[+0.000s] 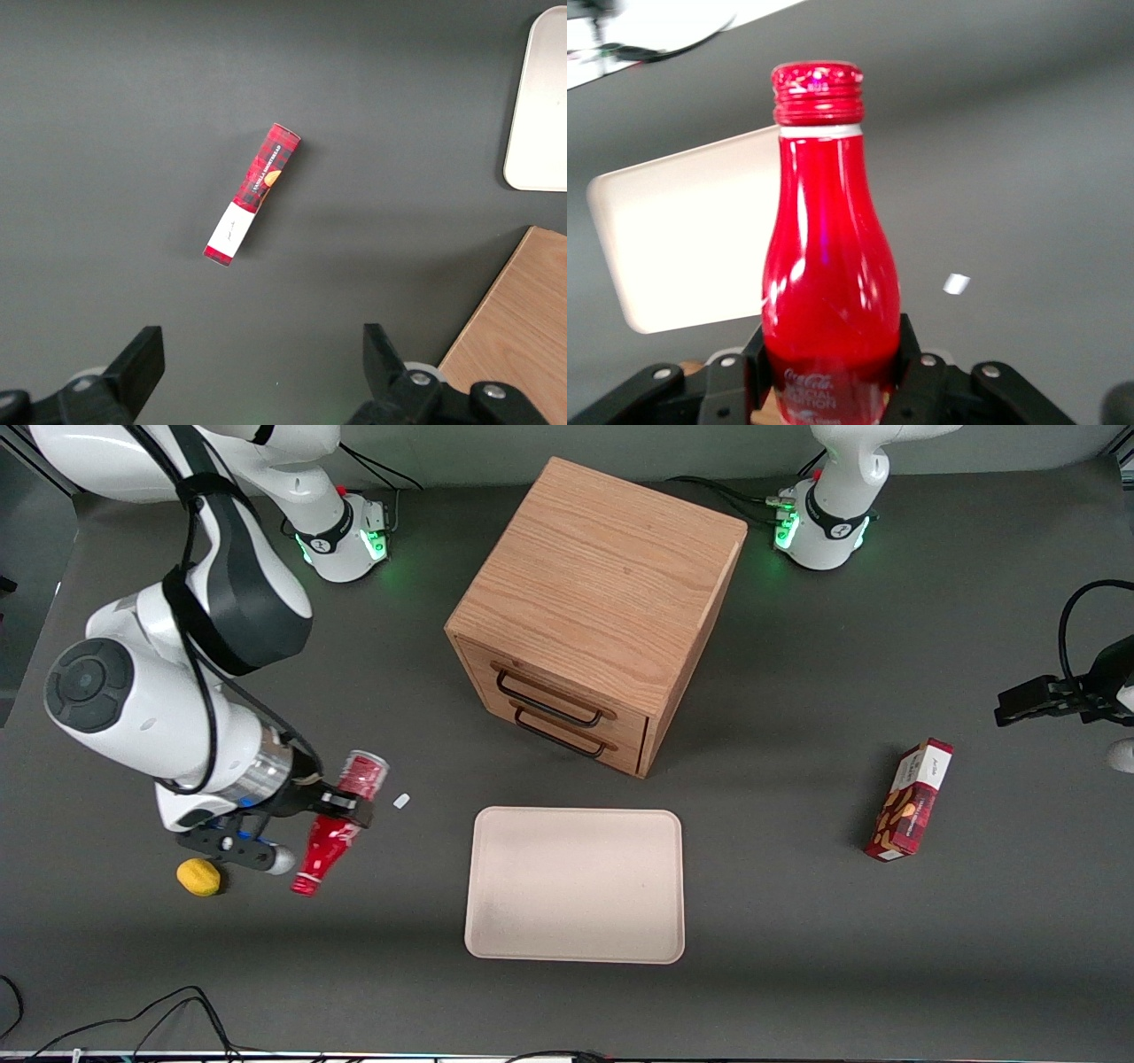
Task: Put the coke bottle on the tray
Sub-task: 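Lift the bottle and carry it toward the cream tray, then lower the bottle onto the tray and open the right gripper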
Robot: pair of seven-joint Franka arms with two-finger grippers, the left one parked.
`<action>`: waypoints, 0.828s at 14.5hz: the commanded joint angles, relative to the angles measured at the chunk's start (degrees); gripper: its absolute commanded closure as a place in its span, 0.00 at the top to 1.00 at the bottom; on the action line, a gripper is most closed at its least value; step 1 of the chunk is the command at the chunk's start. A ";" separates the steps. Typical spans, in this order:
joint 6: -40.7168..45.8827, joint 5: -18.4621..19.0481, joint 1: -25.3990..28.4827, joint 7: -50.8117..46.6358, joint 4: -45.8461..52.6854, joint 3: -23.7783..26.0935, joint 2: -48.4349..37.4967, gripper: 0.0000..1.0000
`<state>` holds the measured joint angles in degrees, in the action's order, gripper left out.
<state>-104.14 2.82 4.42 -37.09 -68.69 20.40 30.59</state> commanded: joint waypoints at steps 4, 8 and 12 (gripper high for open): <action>-9.04 0.26 3.14 1.14 14.11 5.61 24.75 0.00; -16.87 0.52 4.89 0.70 13.58 5.00 34.09 0.00; -19.52 0.61 4.90 0.97 12.35 4.21 35.60 0.00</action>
<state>-124.14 2.93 8.74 -36.71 -58.43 24.97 66.13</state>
